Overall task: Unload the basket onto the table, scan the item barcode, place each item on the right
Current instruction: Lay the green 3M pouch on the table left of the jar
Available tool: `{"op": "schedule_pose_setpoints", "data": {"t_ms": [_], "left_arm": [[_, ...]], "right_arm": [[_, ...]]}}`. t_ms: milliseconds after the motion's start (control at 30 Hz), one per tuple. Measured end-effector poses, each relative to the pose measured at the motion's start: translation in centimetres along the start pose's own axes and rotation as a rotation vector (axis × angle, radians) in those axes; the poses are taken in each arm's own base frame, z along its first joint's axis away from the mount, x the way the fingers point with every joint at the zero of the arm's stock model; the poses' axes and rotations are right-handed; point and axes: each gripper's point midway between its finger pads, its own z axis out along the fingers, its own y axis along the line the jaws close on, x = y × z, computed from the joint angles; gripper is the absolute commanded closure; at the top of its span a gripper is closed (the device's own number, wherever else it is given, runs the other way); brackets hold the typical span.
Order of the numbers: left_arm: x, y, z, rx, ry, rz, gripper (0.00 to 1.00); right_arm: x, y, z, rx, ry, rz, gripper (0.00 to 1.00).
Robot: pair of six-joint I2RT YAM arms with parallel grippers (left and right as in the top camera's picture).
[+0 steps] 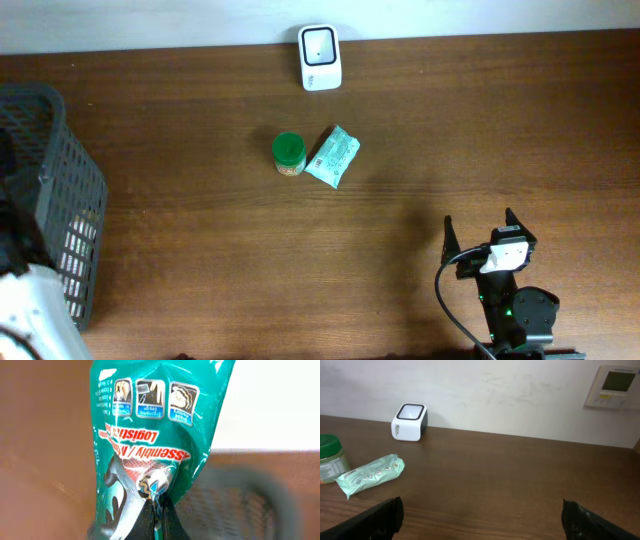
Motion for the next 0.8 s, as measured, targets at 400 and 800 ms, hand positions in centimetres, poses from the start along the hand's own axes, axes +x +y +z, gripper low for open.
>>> {"op": "schedule_pose_setpoints", "data": {"t_ms": [400, 800], "left_arm": [[-9.1, -12.7, -11.0, 0.287, -0.215, -0.005, 1.0], [5.5, -32.0, -9.4, 0.536, 0.488, -0.054, 1.0]], "right_arm": [[0.0, 0.0, 0.0, -0.001, 0.0, 0.0, 0.02], [0.0, 0.0, 0.0, 0.0, 0.0, 0.0, 0.02]]}}
